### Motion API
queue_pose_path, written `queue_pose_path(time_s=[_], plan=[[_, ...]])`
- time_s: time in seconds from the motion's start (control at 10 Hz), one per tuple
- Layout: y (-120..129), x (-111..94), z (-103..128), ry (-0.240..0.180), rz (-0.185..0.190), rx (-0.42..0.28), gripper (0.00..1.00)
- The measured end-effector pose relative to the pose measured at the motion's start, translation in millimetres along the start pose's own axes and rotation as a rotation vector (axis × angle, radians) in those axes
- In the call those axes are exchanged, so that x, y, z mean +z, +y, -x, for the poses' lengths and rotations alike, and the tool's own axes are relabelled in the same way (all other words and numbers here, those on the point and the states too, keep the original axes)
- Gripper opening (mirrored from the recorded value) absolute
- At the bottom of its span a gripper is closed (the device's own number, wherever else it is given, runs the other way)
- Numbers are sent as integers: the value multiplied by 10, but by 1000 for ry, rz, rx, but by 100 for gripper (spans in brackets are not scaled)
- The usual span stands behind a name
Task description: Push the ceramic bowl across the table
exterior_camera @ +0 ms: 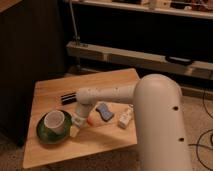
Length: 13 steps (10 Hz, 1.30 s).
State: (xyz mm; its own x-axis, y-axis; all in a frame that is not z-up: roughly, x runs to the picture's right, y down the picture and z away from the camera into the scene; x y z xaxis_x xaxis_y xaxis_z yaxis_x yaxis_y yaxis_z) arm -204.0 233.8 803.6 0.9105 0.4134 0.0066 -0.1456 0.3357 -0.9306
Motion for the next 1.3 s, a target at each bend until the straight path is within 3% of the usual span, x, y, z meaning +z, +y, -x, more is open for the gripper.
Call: queue_pose_path(time_s=[0.6,1.3], plan=[[-231,-19,311,-4,37,-29,0],[-290,-6,535,-18,65,-50,0]])
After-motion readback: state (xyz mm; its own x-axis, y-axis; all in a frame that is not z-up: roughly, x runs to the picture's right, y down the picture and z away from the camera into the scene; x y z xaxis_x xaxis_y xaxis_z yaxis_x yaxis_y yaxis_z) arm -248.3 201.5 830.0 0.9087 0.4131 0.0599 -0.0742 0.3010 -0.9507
